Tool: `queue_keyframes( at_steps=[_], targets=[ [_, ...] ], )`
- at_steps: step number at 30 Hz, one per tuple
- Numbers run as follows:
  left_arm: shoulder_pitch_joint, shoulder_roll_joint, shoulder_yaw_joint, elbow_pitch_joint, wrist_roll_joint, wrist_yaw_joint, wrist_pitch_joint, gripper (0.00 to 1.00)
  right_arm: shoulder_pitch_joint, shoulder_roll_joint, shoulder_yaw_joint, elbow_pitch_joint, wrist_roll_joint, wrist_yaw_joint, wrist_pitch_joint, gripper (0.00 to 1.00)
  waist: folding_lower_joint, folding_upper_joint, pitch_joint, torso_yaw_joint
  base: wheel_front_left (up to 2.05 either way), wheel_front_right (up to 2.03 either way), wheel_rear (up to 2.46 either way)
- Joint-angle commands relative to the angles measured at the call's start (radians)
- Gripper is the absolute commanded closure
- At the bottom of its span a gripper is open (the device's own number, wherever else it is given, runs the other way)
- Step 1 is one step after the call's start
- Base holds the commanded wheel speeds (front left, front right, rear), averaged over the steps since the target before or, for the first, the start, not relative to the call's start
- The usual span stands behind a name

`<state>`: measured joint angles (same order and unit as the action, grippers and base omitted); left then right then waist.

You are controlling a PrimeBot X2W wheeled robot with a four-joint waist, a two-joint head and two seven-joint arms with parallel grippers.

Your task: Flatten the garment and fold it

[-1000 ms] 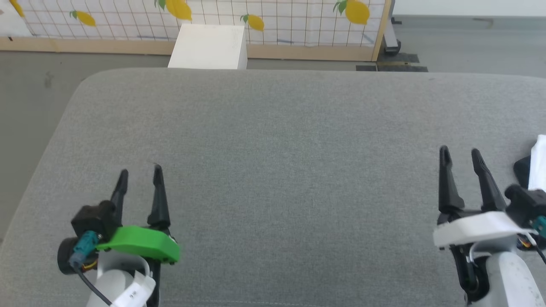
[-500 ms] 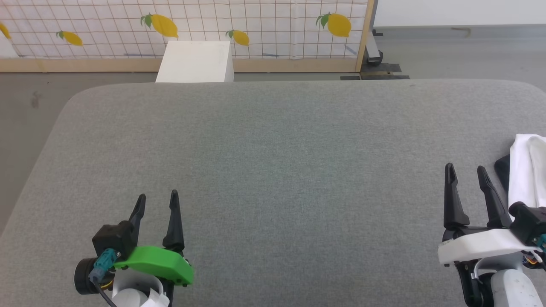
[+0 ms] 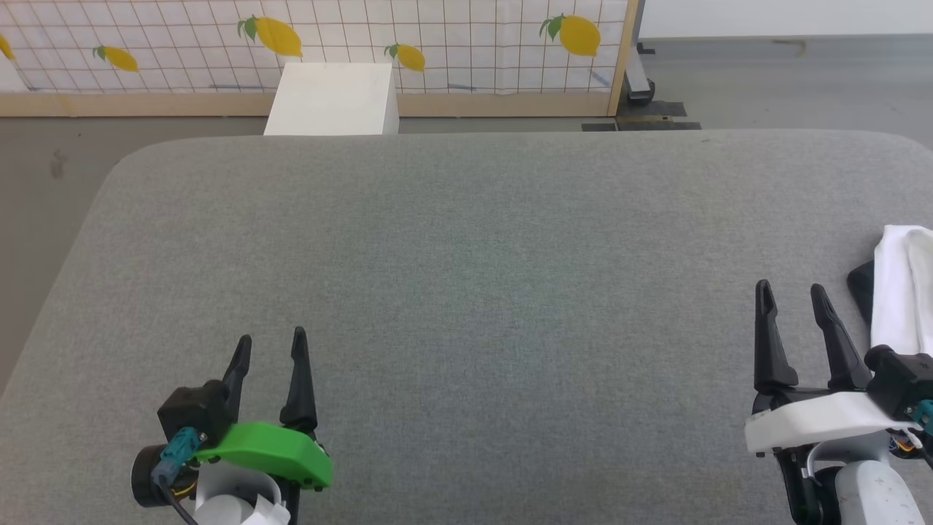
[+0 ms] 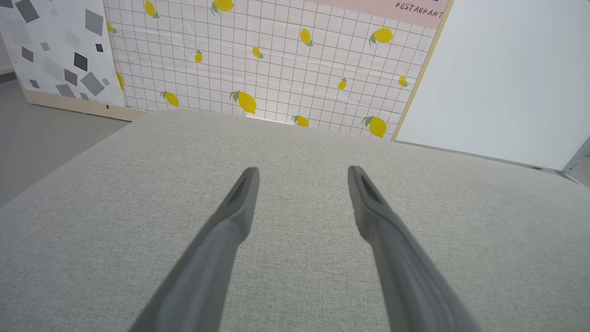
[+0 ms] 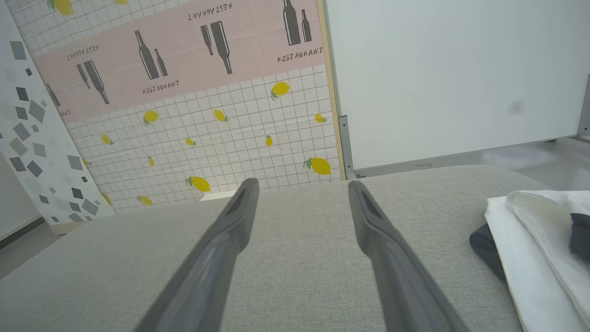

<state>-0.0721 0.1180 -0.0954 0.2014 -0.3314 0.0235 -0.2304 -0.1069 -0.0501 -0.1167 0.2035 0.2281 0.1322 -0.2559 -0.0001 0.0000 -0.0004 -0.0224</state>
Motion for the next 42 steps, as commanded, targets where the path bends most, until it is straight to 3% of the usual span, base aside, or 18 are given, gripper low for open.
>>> queue_keyframes(
  at_steps=[1,2,3,42],
  targets=[
    [0.001,0.000,-0.002,0.002,0.002,0.005,-0.004,0.00,0.004,0.000,0.001,-0.003,-0.002,-0.002,-0.006,0.00,0.0001,0.0000,0.003,0.001,0.00,0.00,0.00],
    [0.000,0.001,-0.003,0.003,0.003,0.005,-0.004,0.00,0.002,0.000,0.000,-0.002,-0.001,-0.002,-0.006,0.00,0.0001,0.0000,0.003,0.002,0.00,0.00,0.00],
    [0.000,0.000,-0.004,0.002,0.000,0.001,0.000,1.00,0.000,0.000,-0.001,0.001,0.000,0.000,0.000,1.00,0.0001,0.0000,0.003,0.002,0.00,0.00,0.00],
    [0.020,-0.019,0.022,-0.055,0.092,-0.006,0.064,1.00,0.030,0.000,0.031,-0.056,-0.063,0.000,0.071,1.00,0.0001,0.0000,0.003,0.008,0.00,0.00,0.00]
  ],
)
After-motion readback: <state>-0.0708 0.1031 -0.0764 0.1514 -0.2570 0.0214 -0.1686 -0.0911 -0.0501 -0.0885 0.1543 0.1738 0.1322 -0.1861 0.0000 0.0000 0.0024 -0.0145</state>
